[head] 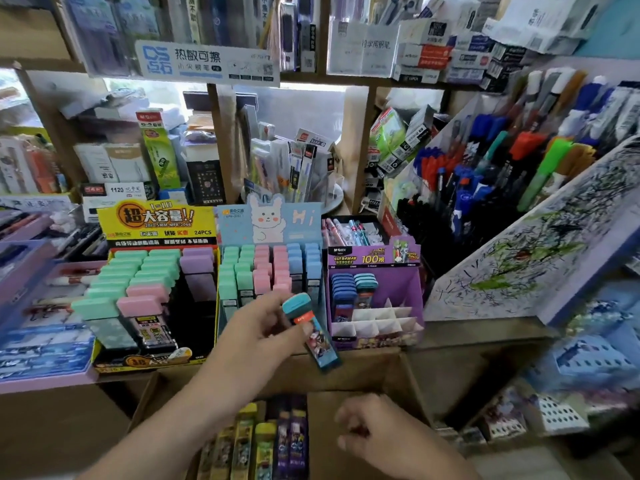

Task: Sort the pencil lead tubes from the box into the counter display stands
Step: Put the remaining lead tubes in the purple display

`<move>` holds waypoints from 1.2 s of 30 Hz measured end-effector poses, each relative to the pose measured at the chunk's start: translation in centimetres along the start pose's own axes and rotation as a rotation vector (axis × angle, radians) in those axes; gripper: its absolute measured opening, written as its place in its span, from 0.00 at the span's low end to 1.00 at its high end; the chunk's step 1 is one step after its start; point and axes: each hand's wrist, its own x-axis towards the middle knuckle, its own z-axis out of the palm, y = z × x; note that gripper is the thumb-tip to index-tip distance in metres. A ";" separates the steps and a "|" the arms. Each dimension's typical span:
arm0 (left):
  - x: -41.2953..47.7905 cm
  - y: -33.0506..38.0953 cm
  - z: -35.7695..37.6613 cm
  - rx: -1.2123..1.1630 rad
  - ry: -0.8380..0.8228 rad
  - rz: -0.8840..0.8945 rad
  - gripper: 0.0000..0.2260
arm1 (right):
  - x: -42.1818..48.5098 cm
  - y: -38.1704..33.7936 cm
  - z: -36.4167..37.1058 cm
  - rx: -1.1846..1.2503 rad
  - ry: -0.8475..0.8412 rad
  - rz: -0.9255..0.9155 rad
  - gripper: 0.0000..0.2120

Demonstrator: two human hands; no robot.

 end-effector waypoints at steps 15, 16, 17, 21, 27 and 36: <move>8.9 4.7 3.9 0.478 -0.077 0.262 0.05 | -0.8 0.0 -0.7 0.085 -0.050 -0.016 0.16; 9.2 4.7 4.1 0.489 -0.084 0.262 0.05 | -0.8 0.1 -0.7 0.085 -0.048 -0.021 0.16; 9.4 4.6 4.2 0.492 -0.094 0.263 0.04 | -0.9 0.1 -0.7 0.085 -0.046 -0.026 0.16; 9.8 4.1 4.5 0.529 -0.101 0.273 0.04 | -0.9 0.1 -0.7 0.083 -0.048 -0.042 0.16; 9.7 3.5 4.8 0.607 -0.074 0.295 0.02 | -0.9 0.1 -0.7 0.080 -0.054 -0.041 0.15; 9.7 3.2 5.2 0.620 -0.046 0.303 0.03 | -0.9 0.3 -0.4 0.069 -0.033 -0.045 0.14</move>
